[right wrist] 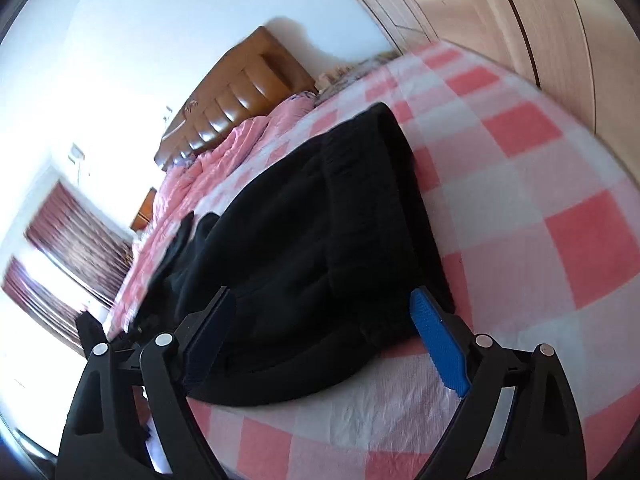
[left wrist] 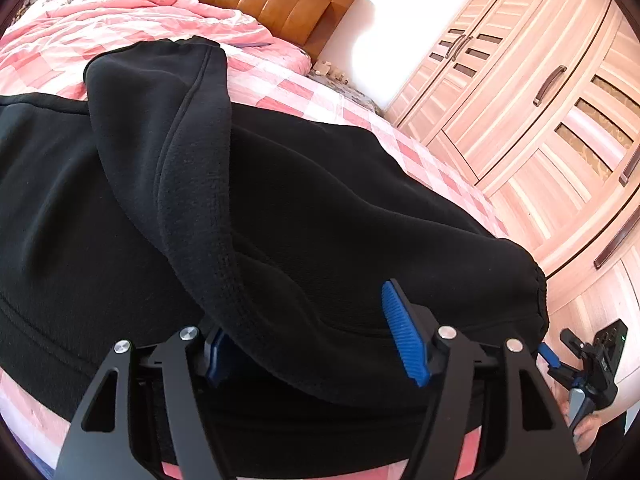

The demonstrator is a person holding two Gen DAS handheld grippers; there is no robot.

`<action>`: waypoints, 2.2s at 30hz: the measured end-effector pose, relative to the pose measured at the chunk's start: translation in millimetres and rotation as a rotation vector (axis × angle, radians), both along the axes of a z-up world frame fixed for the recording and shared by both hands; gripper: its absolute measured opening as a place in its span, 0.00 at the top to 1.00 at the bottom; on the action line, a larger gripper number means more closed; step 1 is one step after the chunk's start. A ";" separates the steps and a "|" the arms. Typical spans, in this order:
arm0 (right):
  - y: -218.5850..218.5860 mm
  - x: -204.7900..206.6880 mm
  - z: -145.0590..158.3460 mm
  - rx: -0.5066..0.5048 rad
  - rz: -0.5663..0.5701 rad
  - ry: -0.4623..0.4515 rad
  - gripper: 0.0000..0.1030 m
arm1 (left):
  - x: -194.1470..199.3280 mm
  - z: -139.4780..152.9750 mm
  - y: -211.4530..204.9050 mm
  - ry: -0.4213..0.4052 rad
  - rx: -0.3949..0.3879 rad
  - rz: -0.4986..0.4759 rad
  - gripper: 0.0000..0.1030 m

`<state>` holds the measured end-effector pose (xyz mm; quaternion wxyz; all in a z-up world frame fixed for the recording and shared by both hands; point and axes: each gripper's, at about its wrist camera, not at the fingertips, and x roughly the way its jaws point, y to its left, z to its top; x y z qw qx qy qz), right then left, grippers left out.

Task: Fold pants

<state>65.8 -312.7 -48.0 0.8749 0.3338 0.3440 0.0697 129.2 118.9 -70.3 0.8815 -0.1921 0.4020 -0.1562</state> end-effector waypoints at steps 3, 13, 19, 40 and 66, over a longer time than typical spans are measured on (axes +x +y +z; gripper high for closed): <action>-6.5 8.4 0.8 0.014 -0.014 0.003 0.15 | 0.0 0.6 -0.7 -0.001 0.009 -0.007 0.35; -11.6 5.8 -0.4 -0.035 -0.069 0.020 0.63 | 6.8 -2.4 7.9 0.038 0.023 0.017 0.81; 5.7 -9.8 50.7 -0.169 -0.070 -0.110 0.83 | -4.5 38.8 11.2 -0.067 0.033 -0.015 0.88; -2.9 -27.3 18.3 -0.215 -0.088 0.000 0.83 | -43.9 17.6 15.2 0.006 0.120 -0.066 0.88; 121.5 63.2 51.6 -0.651 0.235 -0.031 0.04 | 1.7 81.9 -37.0 -0.199 0.399 -0.092 0.08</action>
